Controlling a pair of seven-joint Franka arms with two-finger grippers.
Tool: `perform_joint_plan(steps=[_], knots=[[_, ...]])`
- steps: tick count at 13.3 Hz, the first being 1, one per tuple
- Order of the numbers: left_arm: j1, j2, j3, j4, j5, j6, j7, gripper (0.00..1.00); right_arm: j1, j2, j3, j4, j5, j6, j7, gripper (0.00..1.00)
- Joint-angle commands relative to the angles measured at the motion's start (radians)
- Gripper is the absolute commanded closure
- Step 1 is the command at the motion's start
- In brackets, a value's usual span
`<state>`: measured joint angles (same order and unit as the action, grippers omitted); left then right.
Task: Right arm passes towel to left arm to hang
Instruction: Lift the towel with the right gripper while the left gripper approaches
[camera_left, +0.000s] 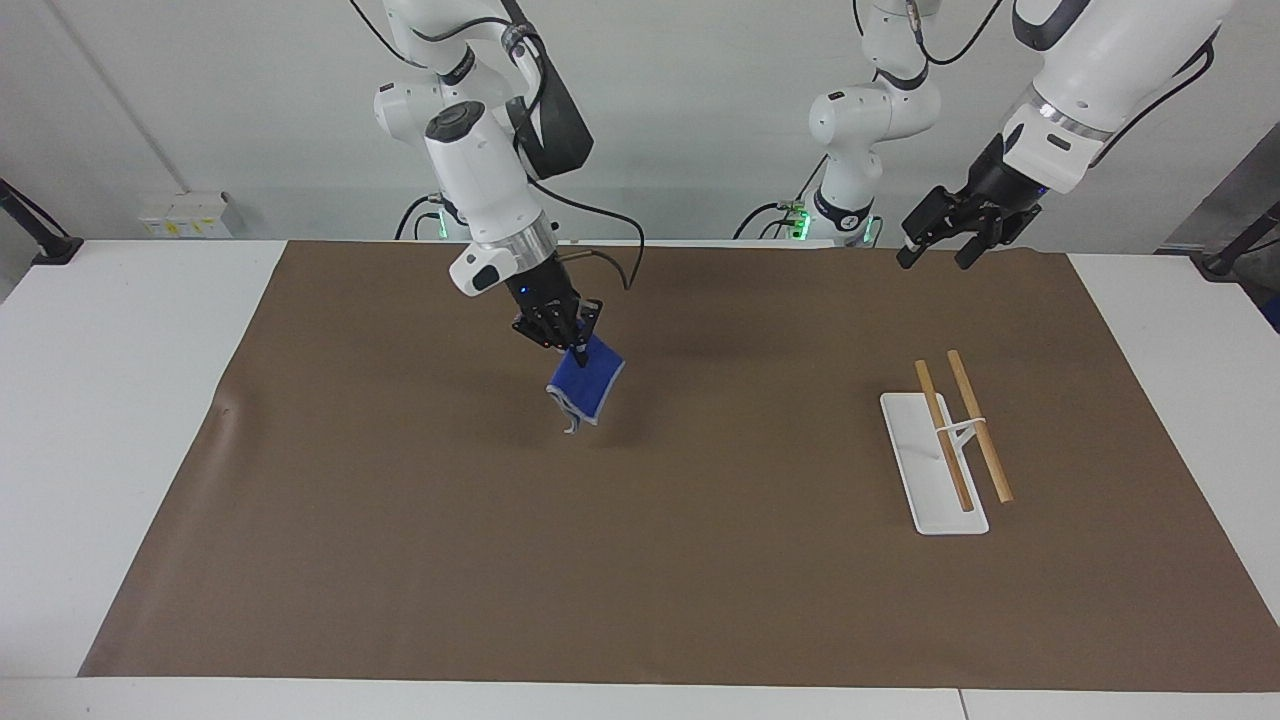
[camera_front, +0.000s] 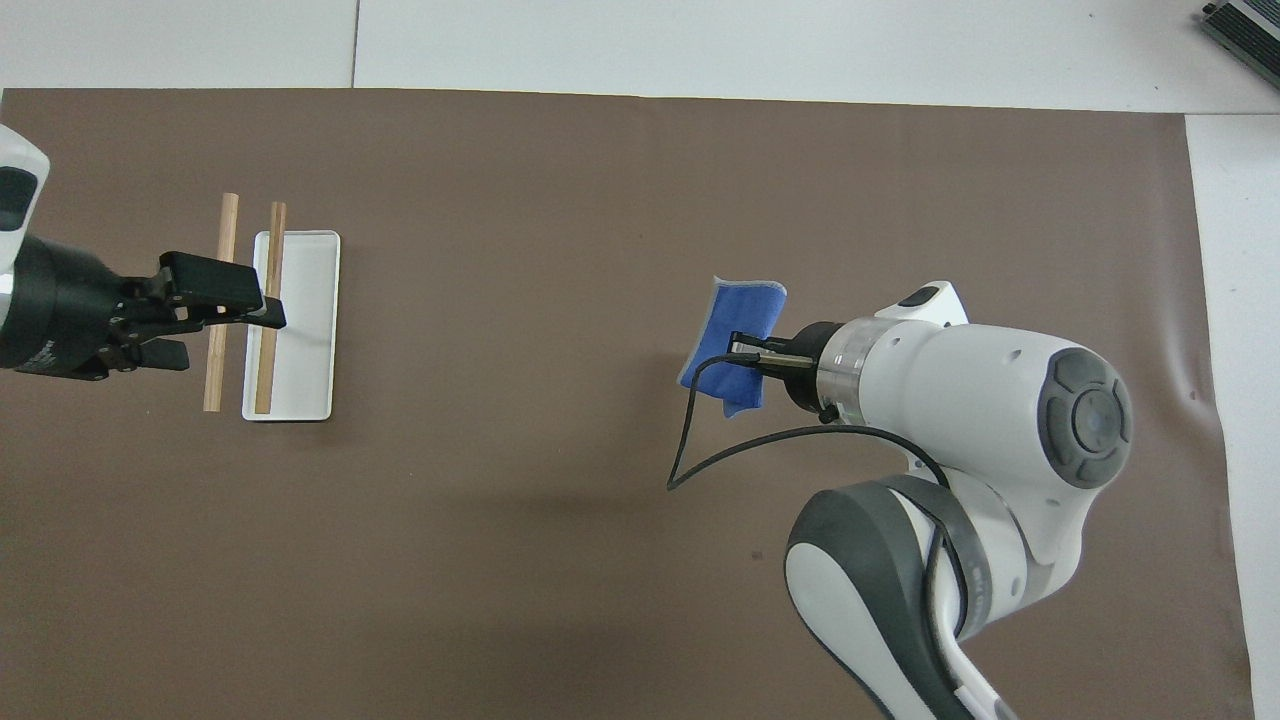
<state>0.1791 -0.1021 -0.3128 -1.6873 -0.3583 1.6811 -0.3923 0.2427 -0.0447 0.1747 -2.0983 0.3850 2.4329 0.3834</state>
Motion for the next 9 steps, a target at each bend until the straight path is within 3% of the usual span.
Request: perform_joint_plan(steps=[1, 5, 9], knots=[[-0.053, -0.086, 0.009, -0.159, -0.092, 0.158, -0.141, 0.0, -0.011, -0.001, 0.043, 0.04, 0.118, -0.005, -0.038, 1.0], [-0.111, -0.204, 0.008, -0.369, -0.252, 0.279, -0.238, 0.0, 0.003, -0.004, 0.055, 0.038, 0.17, 0.023, -0.063, 1.0], [-0.262, -0.215, 0.008, -0.471, -0.257, 0.533, -0.526, 0.0, 0.023, -0.001, 0.057, 0.018, 0.274, 0.038, -0.067, 1.0]])
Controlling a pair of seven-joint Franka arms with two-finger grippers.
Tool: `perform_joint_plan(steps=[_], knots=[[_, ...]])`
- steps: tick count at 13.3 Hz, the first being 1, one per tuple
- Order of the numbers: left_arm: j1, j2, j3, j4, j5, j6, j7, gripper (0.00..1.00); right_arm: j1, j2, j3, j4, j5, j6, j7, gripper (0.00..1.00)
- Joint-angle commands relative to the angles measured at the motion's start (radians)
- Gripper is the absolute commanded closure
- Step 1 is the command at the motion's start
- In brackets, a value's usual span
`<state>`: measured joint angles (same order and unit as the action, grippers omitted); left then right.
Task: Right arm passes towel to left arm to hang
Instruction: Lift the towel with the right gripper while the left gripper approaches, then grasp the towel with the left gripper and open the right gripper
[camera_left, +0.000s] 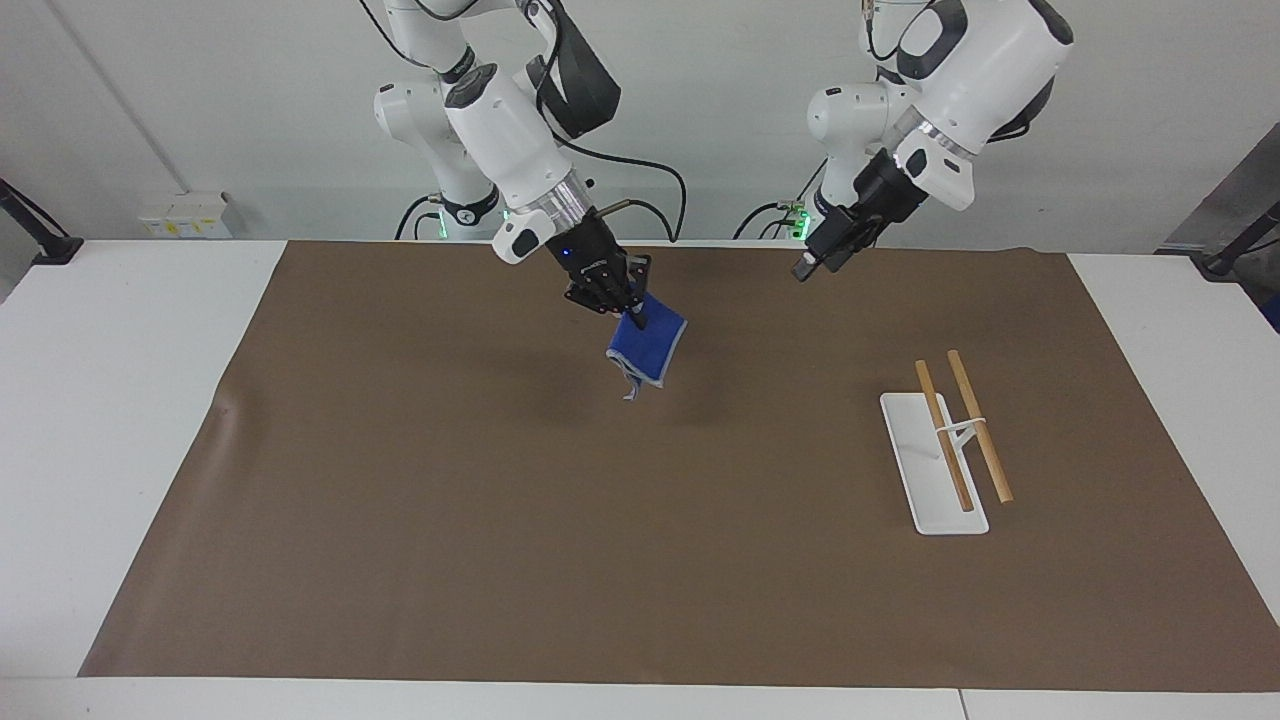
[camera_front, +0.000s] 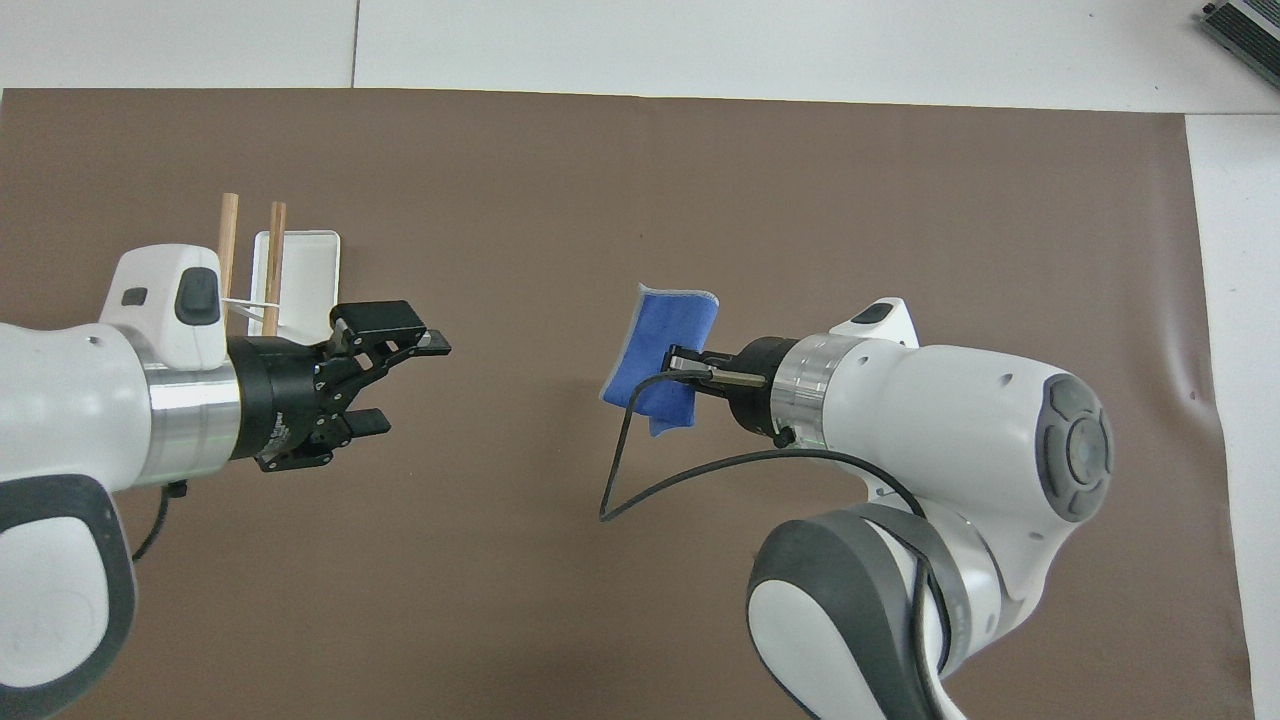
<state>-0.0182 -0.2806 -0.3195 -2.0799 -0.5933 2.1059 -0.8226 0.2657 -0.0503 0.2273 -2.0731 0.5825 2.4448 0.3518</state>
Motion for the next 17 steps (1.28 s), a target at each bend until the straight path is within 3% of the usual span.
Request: perform_joint_plan(steps=[1, 6, 11, 17], knots=[[-0.089, -0.025, 0.014, -0.089, -0.023, 0.136, -0.111, 0.0, 0.0, 0.004, 0.004, -0.004, 0.117, 0.026, -0.04, 1.0], [-0.193, 0.04, 0.013, -0.164, -0.097, 0.326, -0.141, 0.0, 0.02, 0.001, 0.021, -0.001, 0.177, 0.036, -0.04, 1.0], [-0.282, 0.139, 0.013, -0.163, -0.14, 0.569, -0.24, 0.0, 0.021, -0.002, 0.024, -0.001, 0.178, 0.037, -0.031, 1.0], [-0.311, 0.164, 0.013, -0.158, -0.232, 0.634, -0.28, 0.0, 0.02, -0.006, 0.023, -0.001, 0.178, 0.036, -0.039, 1.0]])
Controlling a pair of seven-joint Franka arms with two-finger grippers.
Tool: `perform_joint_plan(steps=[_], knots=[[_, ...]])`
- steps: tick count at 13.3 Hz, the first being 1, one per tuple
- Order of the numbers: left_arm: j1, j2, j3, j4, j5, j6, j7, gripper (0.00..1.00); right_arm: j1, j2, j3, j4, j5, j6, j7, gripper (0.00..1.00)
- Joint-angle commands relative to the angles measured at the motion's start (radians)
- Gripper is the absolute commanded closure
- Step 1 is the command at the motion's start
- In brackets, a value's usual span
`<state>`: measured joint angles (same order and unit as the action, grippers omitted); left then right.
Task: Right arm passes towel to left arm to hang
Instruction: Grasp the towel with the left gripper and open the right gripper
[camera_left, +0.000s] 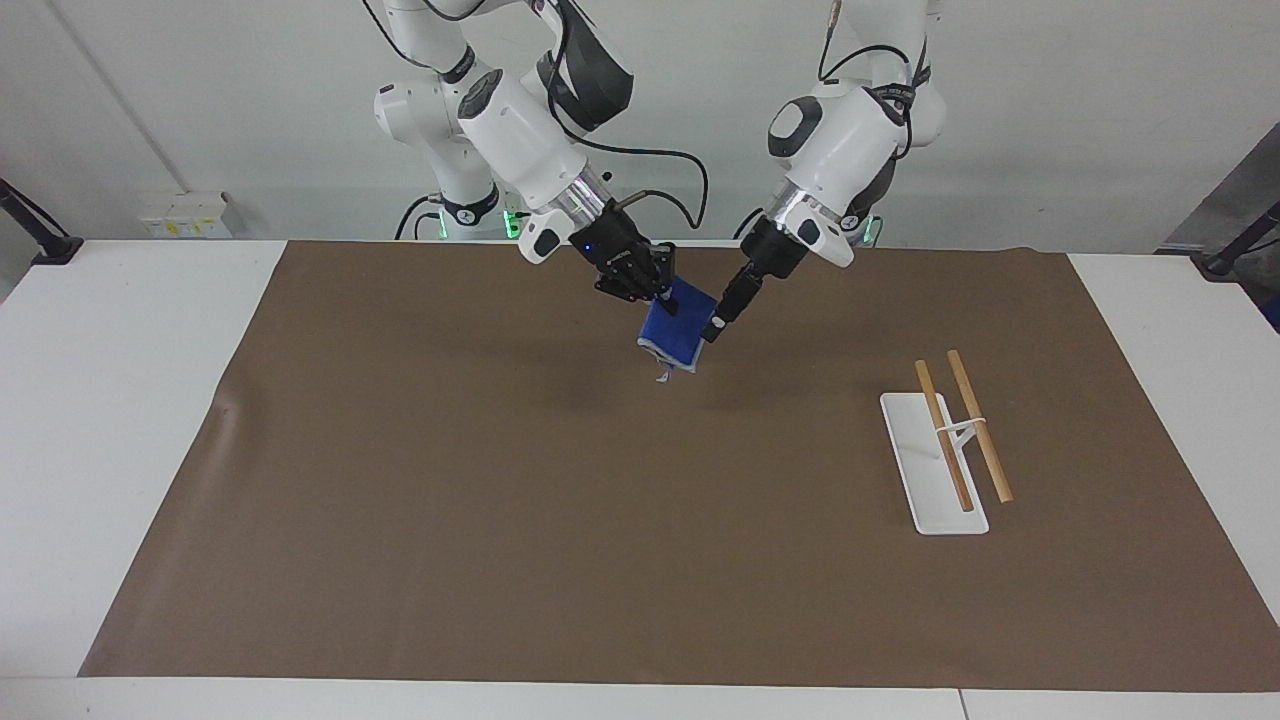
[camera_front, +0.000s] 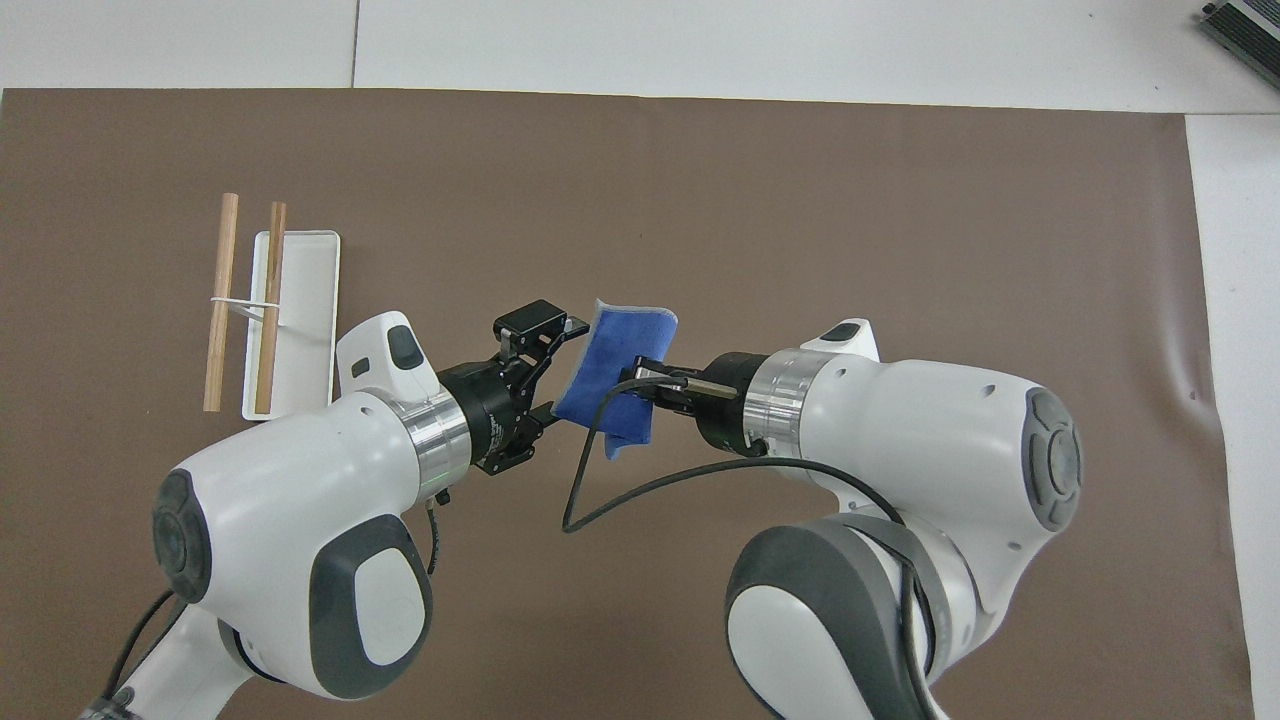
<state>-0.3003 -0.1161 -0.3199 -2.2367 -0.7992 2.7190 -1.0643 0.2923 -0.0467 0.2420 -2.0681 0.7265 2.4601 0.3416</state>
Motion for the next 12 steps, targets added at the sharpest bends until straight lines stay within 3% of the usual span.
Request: perform_joint_plan(steps=[1, 9, 12], knots=[[-0.042, 0.0, 0.013, -0.001, -0.026, 0.021, -0.093, 0.0, -0.007, -0.012, 0.008, -0.006, 0.034, 0.019, -0.029, 1.0], [-0.04, -0.004, 0.013, 0.02, -0.026, -0.027, -0.167, 0.0, -0.007, -0.021, 0.008, -0.007, 0.034, 0.014, -0.026, 1.0], [-0.04, -0.008, 0.015, 0.017, -0.028, -0.047, -0.169, 0.34, -0.009, -0.027, 0.008, -0.009, 0.034, 0.011, -0.021, 1.0]])
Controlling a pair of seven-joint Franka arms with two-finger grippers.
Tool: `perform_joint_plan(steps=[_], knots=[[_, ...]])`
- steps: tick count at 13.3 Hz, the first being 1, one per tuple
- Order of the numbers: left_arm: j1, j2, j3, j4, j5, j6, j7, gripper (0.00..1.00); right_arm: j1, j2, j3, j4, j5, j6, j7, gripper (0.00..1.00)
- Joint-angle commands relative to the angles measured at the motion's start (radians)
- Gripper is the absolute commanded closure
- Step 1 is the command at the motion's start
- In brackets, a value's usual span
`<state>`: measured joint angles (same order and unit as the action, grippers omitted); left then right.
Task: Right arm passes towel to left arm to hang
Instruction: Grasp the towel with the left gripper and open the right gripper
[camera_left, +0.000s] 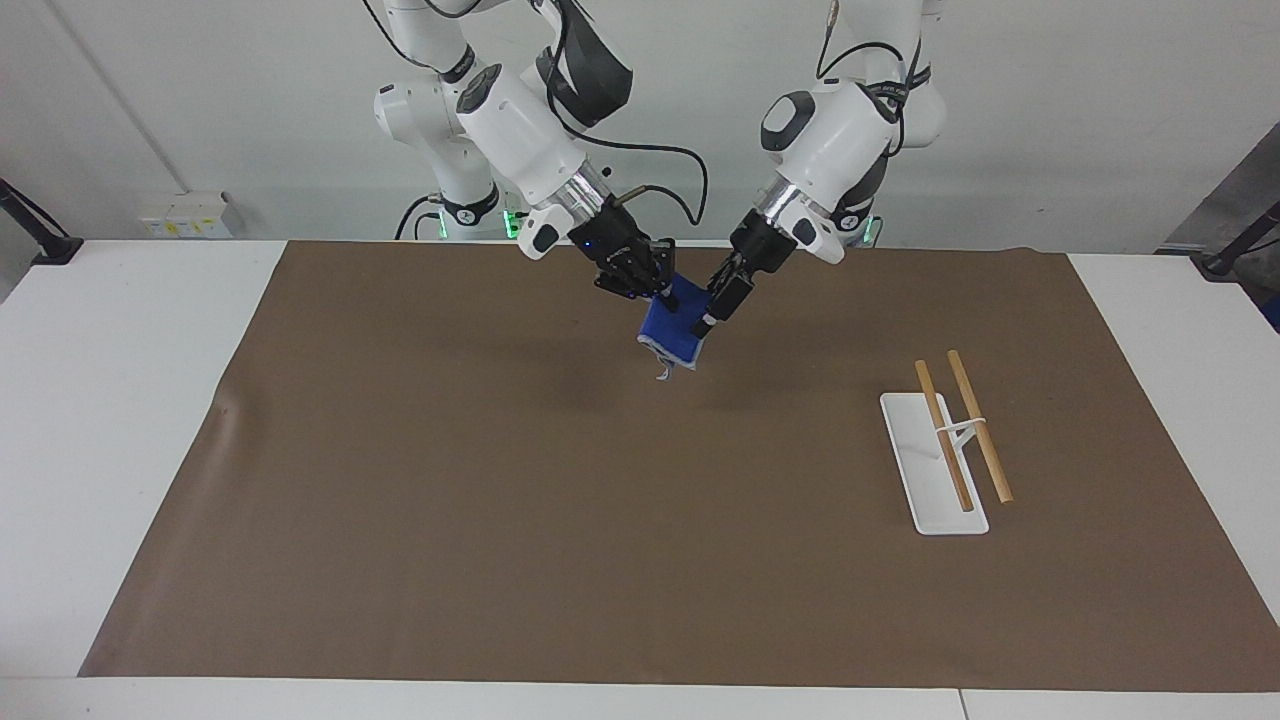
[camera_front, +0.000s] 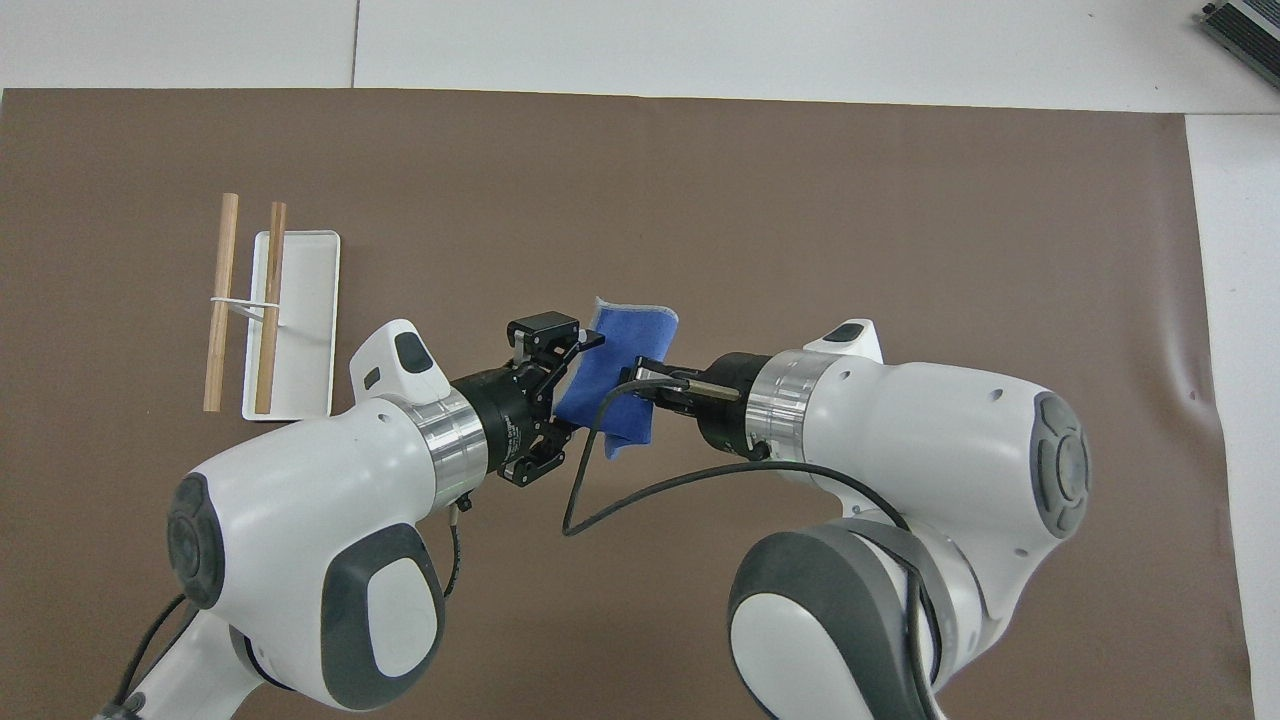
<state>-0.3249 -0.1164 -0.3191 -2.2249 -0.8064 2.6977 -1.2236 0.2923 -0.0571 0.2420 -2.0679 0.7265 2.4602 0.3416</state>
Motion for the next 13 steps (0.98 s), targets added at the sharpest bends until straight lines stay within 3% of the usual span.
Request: perform_joint_plan(steps=[1, 5, 9, 13], knots=[[-0.016, -0.008, 0.014, 0.004, -0.019, -0.025, -0.007, 0.41, -0.009, -0.017, 0.008, -0.009, 0.034, 0.011, -0.021, 1.0], [-0.008, -0.008, 0.015, 0.004, -0.017, -0.029, 0.013, 0.77, -0.009, -0.017, 0.008, -0.009, 0.034, 0.01, -0.016, 1.0], [-0.008, -0.008, 0.015, 0.004, -0.017, -0.03, 0.03, 1.0, -0.018, -0.023, 0.005, -0.012, 0.034, 0.006, -0.016, 1.0], [-0.009, -0.008, 0.015, 0.005, -0.017, -0.03, 0.117, 1.0, -0.021, -0.024, 0.003, -0.017, 0.033, 0.006, -0.016, 0.96]])
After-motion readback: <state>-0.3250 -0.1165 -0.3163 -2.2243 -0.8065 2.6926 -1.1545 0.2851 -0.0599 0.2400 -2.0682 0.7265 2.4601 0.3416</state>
